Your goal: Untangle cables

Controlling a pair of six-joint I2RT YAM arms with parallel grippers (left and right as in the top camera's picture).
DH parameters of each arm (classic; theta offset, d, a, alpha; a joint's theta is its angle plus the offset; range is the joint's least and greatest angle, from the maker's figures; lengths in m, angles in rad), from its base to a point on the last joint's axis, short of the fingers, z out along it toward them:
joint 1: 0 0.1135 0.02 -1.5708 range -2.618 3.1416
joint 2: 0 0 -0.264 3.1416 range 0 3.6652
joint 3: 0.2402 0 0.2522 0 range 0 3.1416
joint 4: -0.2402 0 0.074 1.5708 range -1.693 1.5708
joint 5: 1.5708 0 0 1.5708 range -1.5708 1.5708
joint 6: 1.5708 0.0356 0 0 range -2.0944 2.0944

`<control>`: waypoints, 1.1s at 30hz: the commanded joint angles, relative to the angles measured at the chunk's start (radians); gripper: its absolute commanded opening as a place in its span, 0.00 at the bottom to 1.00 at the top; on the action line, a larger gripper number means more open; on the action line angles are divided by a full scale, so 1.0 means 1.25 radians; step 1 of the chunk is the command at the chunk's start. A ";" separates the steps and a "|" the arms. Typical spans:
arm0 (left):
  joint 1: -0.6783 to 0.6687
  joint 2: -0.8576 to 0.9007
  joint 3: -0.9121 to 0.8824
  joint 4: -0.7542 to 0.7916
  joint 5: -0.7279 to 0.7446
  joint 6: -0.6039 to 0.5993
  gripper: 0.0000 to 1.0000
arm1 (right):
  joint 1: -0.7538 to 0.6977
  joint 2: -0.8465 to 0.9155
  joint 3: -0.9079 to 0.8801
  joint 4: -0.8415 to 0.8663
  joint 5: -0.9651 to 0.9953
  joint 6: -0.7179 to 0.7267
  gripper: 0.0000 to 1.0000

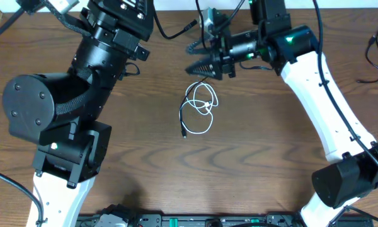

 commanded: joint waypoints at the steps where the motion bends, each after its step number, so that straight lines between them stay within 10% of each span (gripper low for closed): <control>1: 0.004 -0.003 0.015 -0.024 0.017 -0.023 0.08 | -0.008 0.002 0.006 0.004 0.043 0.107 0.01; 12: 0.004 0.026 0.015 -0.328 0.011 0.088 0.17 | -0.115 -0.078 0.025 -0.001 0.310 0.401 0.01; 20: 0.004 0.078 0.015 -0.461 0.009 0.105 0.49 | -0.323 -0.232 0.062 0.059 0.340 0.626 0.01; 33: 0.004 0.154 0.015 -0.605 0.009 0.225 0.72 | -0.699 -0.266 0.062 -0.081 0.452 0.662 0.01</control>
